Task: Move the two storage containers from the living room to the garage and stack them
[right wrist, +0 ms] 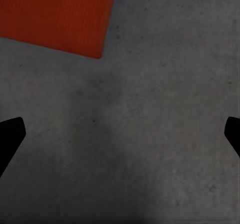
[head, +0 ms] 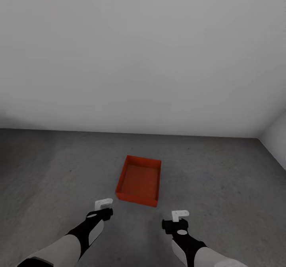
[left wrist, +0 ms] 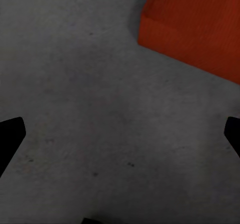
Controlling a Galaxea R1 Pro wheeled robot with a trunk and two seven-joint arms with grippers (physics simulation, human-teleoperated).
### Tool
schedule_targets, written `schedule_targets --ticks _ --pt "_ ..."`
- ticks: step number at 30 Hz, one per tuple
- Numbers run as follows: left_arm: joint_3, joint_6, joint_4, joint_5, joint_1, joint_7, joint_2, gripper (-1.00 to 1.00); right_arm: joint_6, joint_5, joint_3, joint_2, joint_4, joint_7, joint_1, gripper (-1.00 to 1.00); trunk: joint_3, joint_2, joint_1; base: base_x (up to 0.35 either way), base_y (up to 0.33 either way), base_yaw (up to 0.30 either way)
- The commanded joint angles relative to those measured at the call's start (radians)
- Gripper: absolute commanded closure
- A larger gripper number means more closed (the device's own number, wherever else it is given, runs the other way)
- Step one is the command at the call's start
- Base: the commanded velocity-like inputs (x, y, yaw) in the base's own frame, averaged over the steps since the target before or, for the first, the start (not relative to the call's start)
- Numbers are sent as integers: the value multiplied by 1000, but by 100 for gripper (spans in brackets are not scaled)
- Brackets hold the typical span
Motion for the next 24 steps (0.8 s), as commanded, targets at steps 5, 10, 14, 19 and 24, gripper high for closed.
schedule_targets --ticks 5,10,14,19,24 --pt "-10 4 2 11 0 5 3 -100 -1 -3 8 -3 26 -4 -1 -100 -1 -1 0 -3 0 0" --pt "-11 11 17 12 0 5 5 -100 -1 1 8 -5 114 2 4 -100 -1 -1 0 0 0 0" --pt "-10 4 128 13 0 -11 5 -100 0 5 9 -9 129 3 29 -100 -1 -1 0 0 0 0" --pt "-8 5 192 18 0 -64 7 -100 -3 9 13 -15 132 5 37 -100 -1 -1 0 0 0 0" --pt "-8 14 218 21 8 -77 10 -100 2 8 14 -22 133 7 38 -100 -1 -1 0 0 0 0"
